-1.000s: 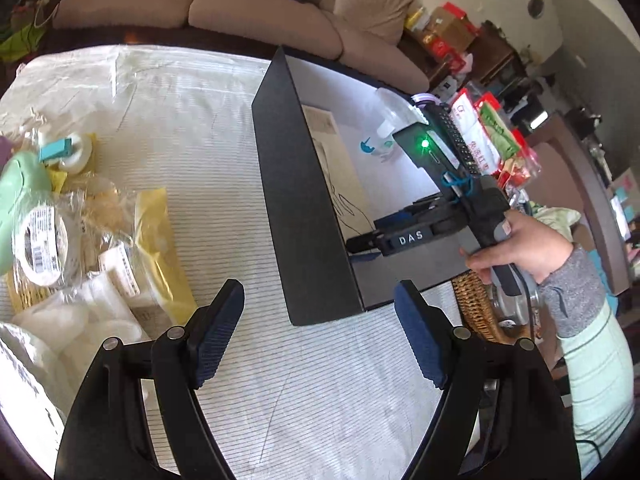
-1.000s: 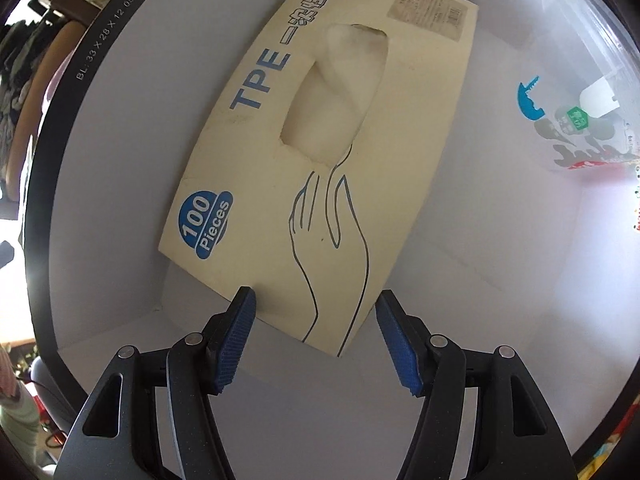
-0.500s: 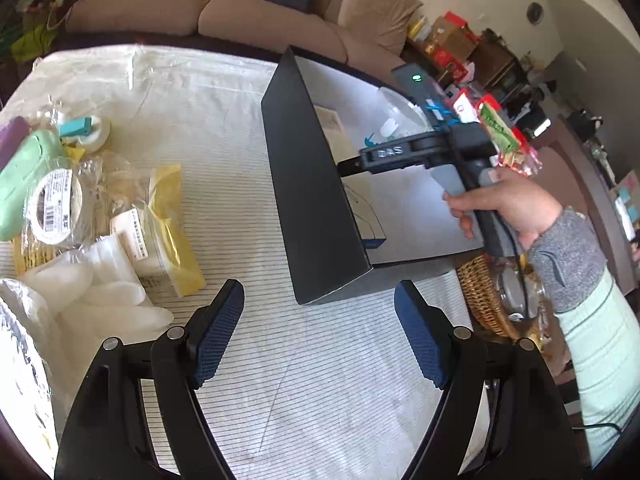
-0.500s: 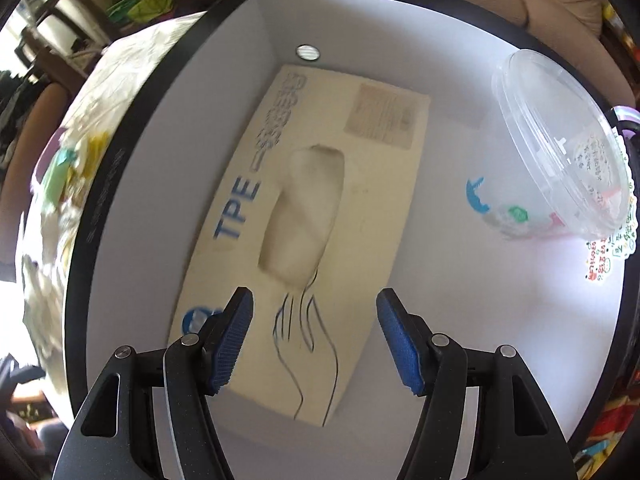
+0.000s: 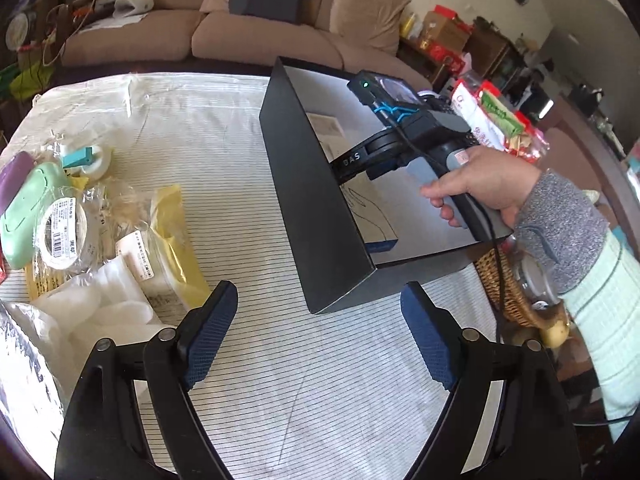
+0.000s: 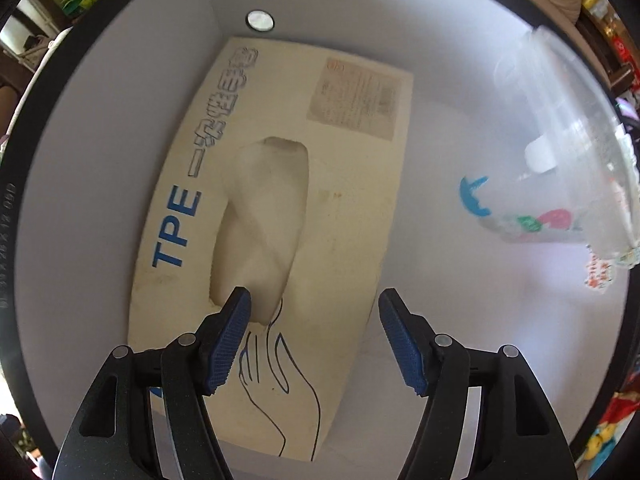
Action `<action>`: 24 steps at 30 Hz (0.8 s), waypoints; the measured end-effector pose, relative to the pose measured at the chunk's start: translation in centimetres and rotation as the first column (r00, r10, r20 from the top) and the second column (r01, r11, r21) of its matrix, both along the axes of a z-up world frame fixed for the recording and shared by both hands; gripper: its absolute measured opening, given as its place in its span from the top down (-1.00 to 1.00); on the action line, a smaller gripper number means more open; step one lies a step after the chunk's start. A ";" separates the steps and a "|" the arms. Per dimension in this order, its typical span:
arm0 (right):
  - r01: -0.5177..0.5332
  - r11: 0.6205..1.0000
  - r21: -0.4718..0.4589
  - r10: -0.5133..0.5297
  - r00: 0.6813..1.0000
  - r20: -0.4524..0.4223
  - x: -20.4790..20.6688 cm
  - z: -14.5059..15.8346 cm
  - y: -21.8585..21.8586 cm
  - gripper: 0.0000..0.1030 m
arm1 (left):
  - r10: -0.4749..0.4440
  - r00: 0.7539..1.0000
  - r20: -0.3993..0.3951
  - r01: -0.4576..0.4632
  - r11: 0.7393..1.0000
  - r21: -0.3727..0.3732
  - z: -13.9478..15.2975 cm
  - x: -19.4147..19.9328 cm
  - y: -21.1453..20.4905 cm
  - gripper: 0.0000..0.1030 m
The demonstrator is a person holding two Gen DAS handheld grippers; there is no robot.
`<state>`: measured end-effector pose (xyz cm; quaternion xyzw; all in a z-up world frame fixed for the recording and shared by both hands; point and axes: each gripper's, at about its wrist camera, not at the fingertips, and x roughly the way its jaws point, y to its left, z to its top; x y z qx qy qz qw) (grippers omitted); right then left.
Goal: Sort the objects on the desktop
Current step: 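Press the glove box flat inside the black box with the right gripper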
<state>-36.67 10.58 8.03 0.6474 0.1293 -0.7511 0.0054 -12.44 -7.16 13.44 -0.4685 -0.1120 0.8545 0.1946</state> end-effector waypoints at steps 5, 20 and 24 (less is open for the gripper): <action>-0.045 0.999 0.010 0.044 0.999 0.030 0.3 0.5 -0.5 -0.28 | -0.005 1.000 -0.002 0.005 1.000 0.015 0.2 0.0 -0.3 -0.61; 0.034 0.999 -0.018 -0.029 0.979 0.199 3.6 3.0 0.1 -0.30 | -0.042 0.999 0.008 0.042 0.999 -0.002 0.3 0.4 1.3 -0.61; 0.064 0.997 -0.049 -0.051 0.972 0.228 3.8 4.4 0.6 -0.28 | -0.034 0.999 0.007 0.034 0.999 0.005 0.5 0.3 1.0 -0.61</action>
